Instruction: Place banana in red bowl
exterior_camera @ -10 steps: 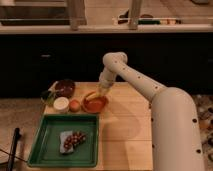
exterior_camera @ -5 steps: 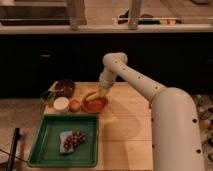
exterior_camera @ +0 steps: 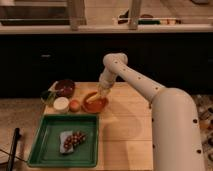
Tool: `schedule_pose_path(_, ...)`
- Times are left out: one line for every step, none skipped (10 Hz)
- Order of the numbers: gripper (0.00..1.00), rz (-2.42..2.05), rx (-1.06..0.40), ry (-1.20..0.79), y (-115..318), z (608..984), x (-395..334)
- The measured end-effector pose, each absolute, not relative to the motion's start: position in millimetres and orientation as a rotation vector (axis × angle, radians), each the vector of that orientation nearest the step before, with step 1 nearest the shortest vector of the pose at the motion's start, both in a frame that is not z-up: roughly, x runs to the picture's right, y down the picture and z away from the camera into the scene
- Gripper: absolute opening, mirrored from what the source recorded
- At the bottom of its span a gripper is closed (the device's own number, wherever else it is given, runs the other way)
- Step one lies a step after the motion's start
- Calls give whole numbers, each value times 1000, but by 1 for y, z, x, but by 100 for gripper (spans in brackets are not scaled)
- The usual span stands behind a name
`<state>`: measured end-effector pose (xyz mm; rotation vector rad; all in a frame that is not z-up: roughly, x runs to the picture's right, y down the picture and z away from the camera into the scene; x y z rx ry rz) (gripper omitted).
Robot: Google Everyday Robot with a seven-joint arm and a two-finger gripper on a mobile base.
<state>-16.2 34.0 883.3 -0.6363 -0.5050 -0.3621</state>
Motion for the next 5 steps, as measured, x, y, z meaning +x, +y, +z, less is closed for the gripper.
schedule_pose_path(80, -362, -637, -506, 34, 883, -16)
schedule_pose_path(80, -363, -637, -507, 35, 883, -16)
schedule_pose_path(80, -364, -637, -507, 35, 882, -16)
schedule_pose_path(80, -363, -637, -507, 35, 882, -16)
schedule_pose_path(80, -362, -637, -507, 34, 881, -15)
